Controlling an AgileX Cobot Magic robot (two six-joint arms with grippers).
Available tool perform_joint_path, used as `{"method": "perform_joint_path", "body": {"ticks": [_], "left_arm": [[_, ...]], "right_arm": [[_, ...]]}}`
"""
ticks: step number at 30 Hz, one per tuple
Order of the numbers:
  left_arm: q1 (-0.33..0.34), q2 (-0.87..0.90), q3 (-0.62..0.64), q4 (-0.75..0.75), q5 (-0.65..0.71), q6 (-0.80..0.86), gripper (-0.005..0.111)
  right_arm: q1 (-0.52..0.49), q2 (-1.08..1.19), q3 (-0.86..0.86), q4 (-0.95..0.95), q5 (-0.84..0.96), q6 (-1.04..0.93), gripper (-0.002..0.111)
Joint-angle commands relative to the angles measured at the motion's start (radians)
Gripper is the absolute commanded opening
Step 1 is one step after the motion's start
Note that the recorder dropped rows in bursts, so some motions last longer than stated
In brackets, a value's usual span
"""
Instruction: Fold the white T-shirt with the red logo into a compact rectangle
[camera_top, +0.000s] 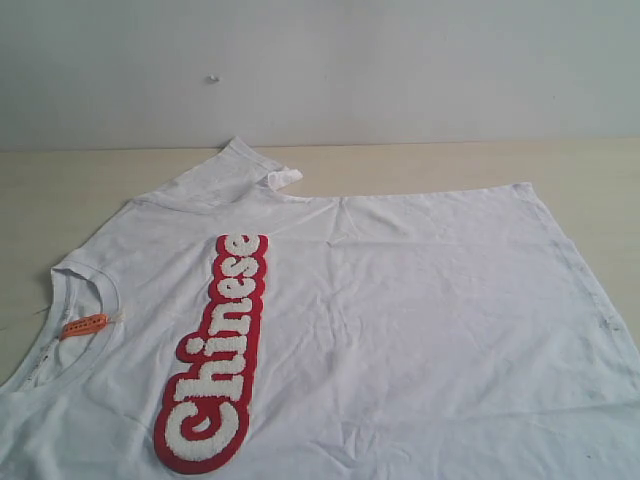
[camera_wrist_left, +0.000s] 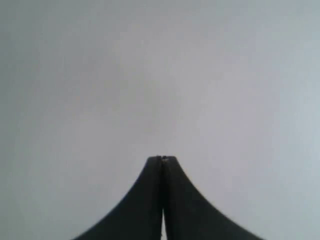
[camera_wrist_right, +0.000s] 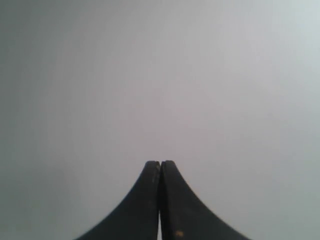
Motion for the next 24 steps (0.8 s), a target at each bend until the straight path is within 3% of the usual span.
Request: {"method": "perform_joint_path", "body": {"ticks": [1, 5, 11, 16, 21, 23, 24], "left_arm": [[0.002, 0.022, -0.163, 0.15, 0.042, -0.123, 0.0], [0.002, 0.114, -0.359, 0.283, 0.192, -0.139, 0.0], [0.002, 0.309, -0.617, 0.356, 0.388, -0.149, 0.0], [-0.02, 0.552, -0.73, 0.377, 0.541, -0.11, 0.0], [-0.155, 0.848, -0.789, 0.37, 0.651, 0.028, 0.0], [-0.211, 0.968, -0.825, 0.352, 0.724, 0.125, 0.0], [-0.245, 1.099, -0.874, 0.269, 0.806, 0.248, 0.0]], "right_arm": [[-0.004, 0.002, -0.152, 0.006, 0.174, 0.029, 0.0], [-0.004, 0.072, -0.314, 0.006, 0.349, 0.029, 0.0], [-0.004, 0.233, -0.571, -0.035, 0.61, 0.027, 0.0], [-0.004, 0.408, -0.765, -0.085, 0.924, -0.052, 0.0], [-0.004, 0.64, -0.892, -0.04, 1.121, -0.217, 0.0], [-0.004, 0.725, -0.92, -0.003, 1.157, -0.283, 0.0], [-0.004, 0.814, -0.942, 0.008, 1.167, -0.319, 0.0]]}}
